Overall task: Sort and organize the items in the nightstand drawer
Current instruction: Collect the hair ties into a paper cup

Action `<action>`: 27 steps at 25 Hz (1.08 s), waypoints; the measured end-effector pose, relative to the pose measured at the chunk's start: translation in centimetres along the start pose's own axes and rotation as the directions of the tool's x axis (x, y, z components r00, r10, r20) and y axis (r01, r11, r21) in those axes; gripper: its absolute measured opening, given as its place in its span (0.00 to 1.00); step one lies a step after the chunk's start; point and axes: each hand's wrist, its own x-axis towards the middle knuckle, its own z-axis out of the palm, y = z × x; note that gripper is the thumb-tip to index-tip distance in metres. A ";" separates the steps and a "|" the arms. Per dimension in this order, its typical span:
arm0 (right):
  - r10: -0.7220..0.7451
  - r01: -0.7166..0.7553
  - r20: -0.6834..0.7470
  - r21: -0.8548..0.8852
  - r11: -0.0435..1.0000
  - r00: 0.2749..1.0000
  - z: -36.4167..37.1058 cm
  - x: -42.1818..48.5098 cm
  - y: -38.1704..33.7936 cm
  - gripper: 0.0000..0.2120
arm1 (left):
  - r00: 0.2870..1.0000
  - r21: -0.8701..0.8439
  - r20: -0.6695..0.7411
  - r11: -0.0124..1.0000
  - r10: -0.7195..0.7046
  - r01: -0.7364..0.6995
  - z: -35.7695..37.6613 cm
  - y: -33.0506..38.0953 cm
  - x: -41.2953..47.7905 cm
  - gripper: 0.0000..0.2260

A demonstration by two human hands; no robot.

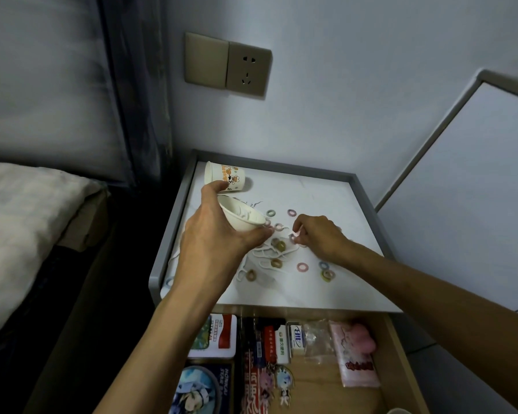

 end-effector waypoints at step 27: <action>-0.221 0.218 -0.008 0.194 0.957 0.975 -2.2 -1.5 0.3 0.11 | 1.000 -0.010 -0.010 1.000 -0.017 0.017 0.1 0.2 0.2 0.38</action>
